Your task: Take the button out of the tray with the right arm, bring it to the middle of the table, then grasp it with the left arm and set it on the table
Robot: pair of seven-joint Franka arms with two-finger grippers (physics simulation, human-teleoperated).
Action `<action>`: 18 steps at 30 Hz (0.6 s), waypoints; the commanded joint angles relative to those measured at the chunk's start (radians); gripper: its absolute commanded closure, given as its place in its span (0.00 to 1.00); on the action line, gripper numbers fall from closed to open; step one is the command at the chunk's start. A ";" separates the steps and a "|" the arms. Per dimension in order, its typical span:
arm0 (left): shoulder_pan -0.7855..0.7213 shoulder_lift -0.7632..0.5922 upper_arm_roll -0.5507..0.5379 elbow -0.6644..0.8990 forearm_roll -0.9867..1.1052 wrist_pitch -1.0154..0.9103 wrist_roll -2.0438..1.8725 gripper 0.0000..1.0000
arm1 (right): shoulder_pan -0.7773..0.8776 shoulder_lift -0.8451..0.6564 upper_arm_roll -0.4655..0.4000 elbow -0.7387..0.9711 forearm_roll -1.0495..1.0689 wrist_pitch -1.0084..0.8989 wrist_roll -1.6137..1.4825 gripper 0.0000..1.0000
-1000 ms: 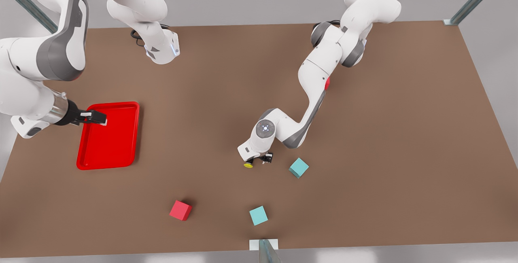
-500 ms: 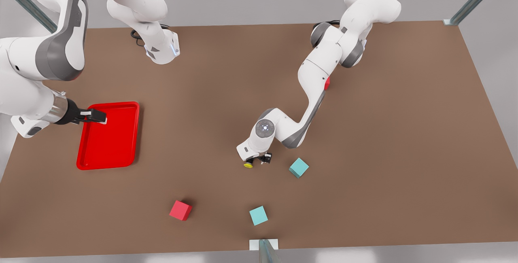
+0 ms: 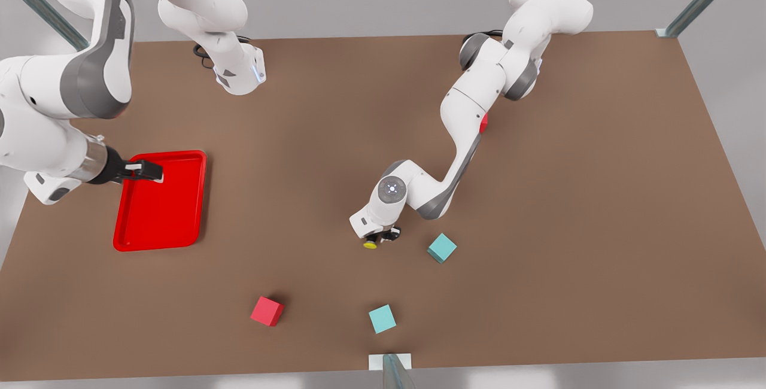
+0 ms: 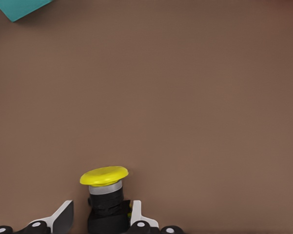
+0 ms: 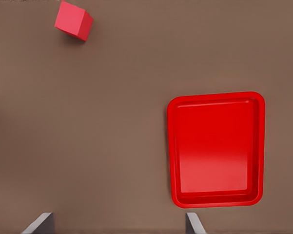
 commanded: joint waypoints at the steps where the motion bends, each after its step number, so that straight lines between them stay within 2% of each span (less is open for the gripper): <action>1: 0.000 -0.002 0.000 0.001 0.002 -0.001 -0.015 0.32 | 0.003 -0.001 0.000 0.001 0.006 -0.014 -0.003 0.00; 6: -0.002 -0.003 0.001 -0.001 0.002 -0.023 -0.024 0.33 | 0.009 -0.001 0.002 -0.004 -0.003 -0.028 -0.001 0.00; 18: -0.002 -0.003 0.001 -0.001 0.002 -0.039 -0.035 0.43 | 0.043 -0.001 0.002 -0.005 -0.044 -0.028 -0.004 0.00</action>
